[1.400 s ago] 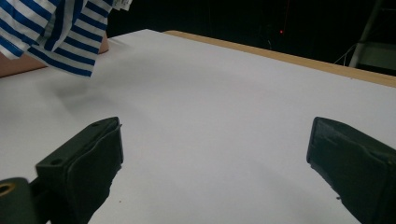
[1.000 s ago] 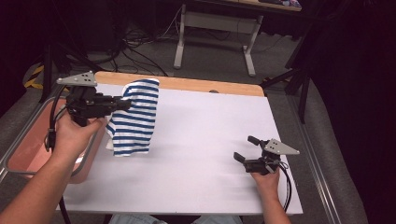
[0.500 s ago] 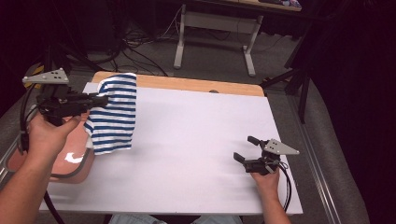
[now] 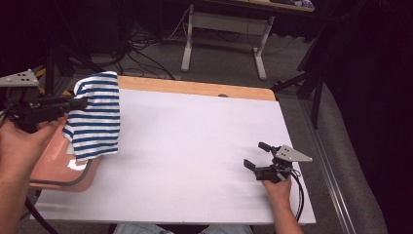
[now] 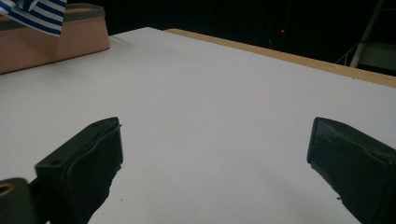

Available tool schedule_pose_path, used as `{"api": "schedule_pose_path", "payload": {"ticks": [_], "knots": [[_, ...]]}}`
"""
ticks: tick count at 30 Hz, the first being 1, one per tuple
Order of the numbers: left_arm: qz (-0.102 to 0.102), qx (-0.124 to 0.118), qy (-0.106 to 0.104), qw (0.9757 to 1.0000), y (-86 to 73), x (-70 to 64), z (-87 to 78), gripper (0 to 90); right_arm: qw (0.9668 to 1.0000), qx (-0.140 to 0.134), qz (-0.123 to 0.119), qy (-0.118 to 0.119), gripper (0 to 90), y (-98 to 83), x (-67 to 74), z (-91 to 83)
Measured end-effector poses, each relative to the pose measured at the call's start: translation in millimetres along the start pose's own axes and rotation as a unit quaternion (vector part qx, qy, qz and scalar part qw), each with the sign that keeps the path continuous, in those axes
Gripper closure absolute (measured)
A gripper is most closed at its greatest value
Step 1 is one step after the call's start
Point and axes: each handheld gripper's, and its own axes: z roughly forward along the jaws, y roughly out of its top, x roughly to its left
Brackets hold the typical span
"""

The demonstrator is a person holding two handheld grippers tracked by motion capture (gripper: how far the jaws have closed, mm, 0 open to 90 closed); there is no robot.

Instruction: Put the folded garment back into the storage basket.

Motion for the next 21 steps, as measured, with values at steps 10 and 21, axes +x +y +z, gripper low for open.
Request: {"api": "schedule_pose_path", "payload": {"ticks": [10,21], "knots": [[-0.013,-0.005,0.02,0.9997,-6.2,12.3,-24.5,76.9,1.0,0.001,0.0,0.003,3.9,-0.1,0.1,0.4],[-0.02,-0.006,0.038,0.9991,-13.0,23.6,-50.6,76.9,1.0,0.003,0.003,0.0,3.9,-0.4,-0.2,1.0]]}}
